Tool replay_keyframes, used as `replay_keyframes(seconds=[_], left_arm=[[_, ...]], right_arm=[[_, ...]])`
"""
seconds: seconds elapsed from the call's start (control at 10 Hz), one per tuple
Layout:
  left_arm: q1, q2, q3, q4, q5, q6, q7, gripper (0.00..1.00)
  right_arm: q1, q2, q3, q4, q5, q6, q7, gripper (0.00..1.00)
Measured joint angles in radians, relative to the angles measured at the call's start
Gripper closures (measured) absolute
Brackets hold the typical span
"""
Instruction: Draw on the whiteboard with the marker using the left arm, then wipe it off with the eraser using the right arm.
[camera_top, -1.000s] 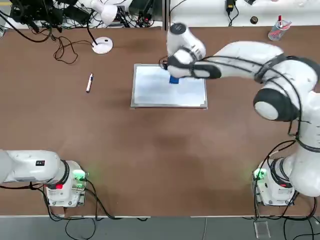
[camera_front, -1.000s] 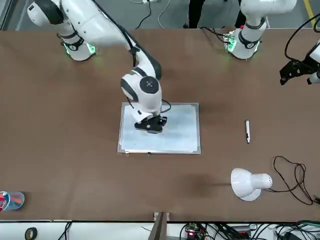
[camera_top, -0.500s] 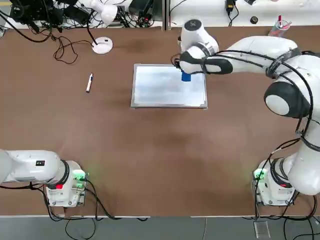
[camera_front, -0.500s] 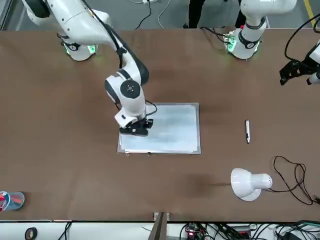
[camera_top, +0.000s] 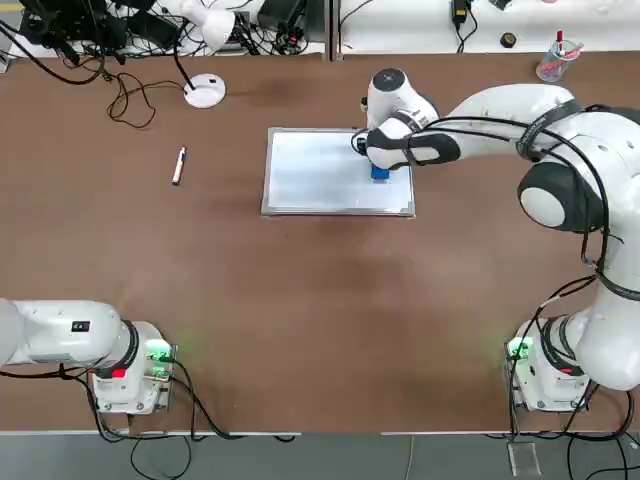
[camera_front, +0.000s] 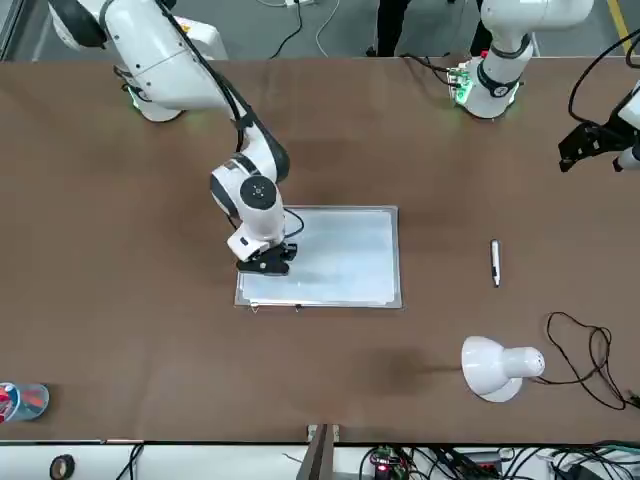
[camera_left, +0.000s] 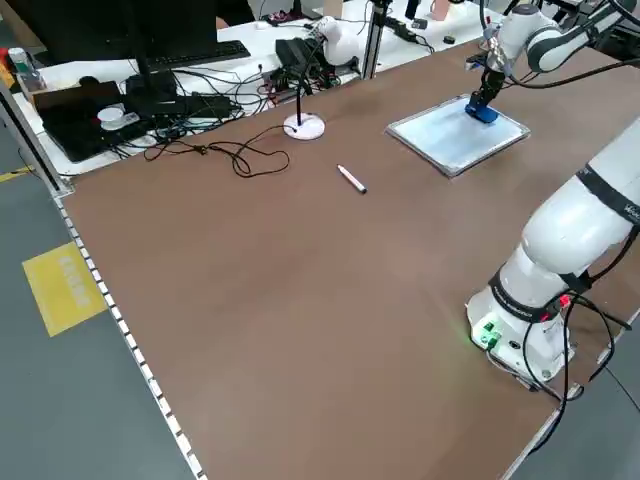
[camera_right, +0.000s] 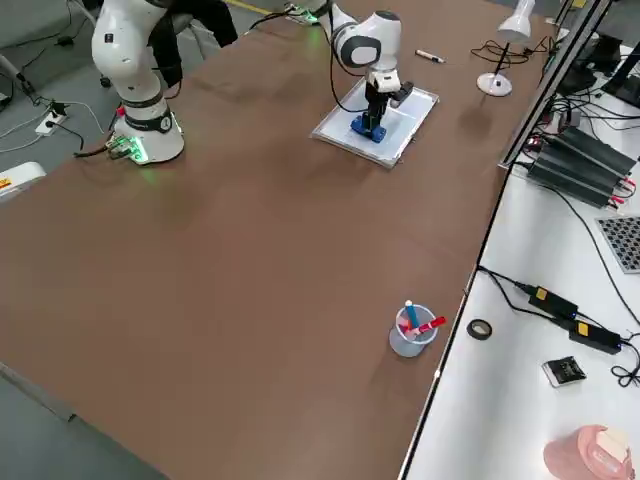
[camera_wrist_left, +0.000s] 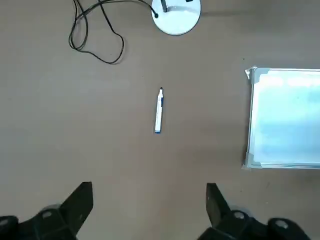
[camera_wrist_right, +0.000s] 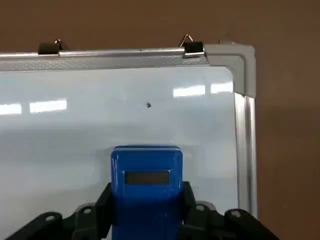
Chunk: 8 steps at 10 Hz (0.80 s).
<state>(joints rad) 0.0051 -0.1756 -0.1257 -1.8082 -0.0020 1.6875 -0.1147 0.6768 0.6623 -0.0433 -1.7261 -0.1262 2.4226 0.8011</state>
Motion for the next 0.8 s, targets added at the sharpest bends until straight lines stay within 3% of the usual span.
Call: replay_keyframes(seconds=[0.8], left_arm=[[0.0,0.001,0.0,0.0,0.0,0.001,0.0,0.0]], right_arm=[[0.084,0.049,0.001,0.07,-0.063,0.005,0.174,0.44]])
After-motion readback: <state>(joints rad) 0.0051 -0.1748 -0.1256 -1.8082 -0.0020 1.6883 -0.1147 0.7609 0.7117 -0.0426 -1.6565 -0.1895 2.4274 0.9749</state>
